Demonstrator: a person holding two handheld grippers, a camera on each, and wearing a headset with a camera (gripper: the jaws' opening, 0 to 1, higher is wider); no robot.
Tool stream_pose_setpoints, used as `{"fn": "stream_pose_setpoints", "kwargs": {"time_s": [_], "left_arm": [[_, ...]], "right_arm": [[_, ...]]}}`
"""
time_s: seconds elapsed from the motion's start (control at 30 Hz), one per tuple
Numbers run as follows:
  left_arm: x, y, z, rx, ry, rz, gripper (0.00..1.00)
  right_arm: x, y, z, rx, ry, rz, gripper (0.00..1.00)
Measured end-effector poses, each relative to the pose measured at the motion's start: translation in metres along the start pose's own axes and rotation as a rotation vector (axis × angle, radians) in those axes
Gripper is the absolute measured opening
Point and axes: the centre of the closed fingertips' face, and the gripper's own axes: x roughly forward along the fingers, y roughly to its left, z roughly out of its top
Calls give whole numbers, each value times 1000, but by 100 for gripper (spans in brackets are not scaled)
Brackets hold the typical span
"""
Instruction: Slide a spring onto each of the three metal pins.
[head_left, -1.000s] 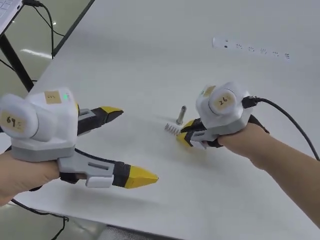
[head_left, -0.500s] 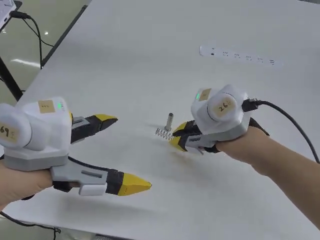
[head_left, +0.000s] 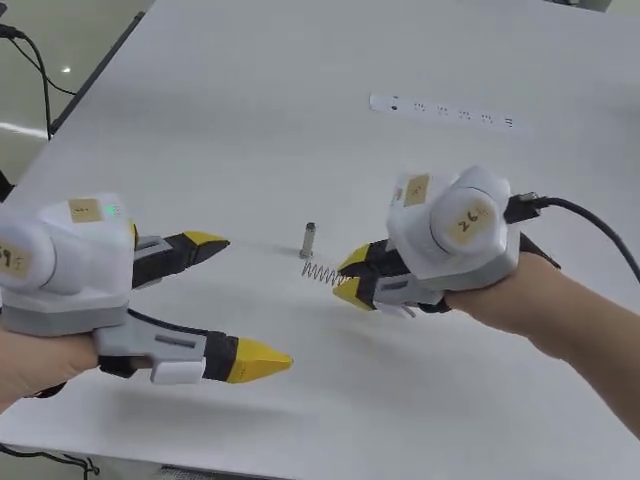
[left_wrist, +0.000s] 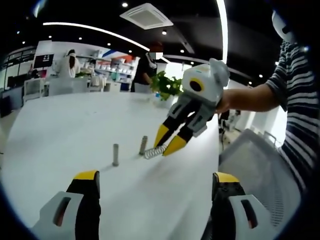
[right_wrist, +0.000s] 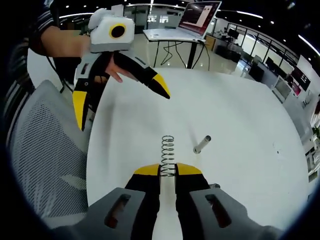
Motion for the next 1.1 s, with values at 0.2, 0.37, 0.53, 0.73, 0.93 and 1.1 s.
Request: {"fn": "stream_pose_setpoints", "kwargs": {"time_s": [0.2,0.37,0.53,0.73,0.93,1.1], "left_arm": [[11,-5,3,20,1,-36,81],[22,-10,8,42,0,-71,71],[33,-17,9,62,6,-120,59],[44,-25,7,100,23,-173,41],[51,-32,11,119,18,-215,25],[55,-36,14,128,15,-237,21]], "right_arm": [[-8,8,-3,-55,-8,10,8],[-9,14,-6,-134,-4,16,8],[-12,18,-5,-174,-14,13,8],[-18,24,-4,-217,-11,17,8],[-24,25,-4,-205,-28,17,8],[-27,27,-3,-214,-43,29,8]]}}
